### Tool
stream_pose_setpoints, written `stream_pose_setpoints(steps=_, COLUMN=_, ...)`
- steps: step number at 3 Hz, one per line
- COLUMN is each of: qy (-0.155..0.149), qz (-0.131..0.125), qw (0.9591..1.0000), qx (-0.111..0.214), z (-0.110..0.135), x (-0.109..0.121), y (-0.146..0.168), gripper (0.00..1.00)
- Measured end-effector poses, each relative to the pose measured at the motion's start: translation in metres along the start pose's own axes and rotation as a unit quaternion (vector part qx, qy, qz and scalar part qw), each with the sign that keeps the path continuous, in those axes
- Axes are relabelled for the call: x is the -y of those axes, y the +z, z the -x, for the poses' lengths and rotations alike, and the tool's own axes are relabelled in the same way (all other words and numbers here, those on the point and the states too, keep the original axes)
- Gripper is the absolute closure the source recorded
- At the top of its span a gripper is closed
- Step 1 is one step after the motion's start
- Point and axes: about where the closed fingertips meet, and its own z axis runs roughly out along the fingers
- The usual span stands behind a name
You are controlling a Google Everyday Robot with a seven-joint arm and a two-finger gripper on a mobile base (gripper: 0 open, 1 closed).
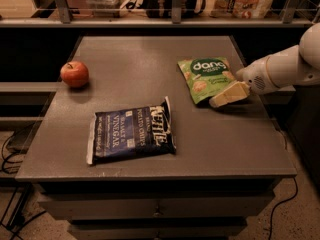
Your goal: Move green rice chip bag near apple
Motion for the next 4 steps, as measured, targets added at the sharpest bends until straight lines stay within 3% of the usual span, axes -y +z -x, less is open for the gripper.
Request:
stream_pose_setpoints(steps=2, qy=-0.006, qz=0.000, qw=1.0000, qx=-0.002, z=0.002, x=0.014, y=-0.001, gripper=0.65)
stream_pose_setpoints(steps=3, qy=-0.025, qz=0.009, qw=0.9996, qx=0.008, z=0.018, x=0.009, y=0.000, gripper=0.88)
stream_pose_setpoints(steps=4, qy=-0.050, qz=0.022, qw=0.9980, qx=0.032, z=0.042, x=0.001, y=0.001, gripper=1.00)
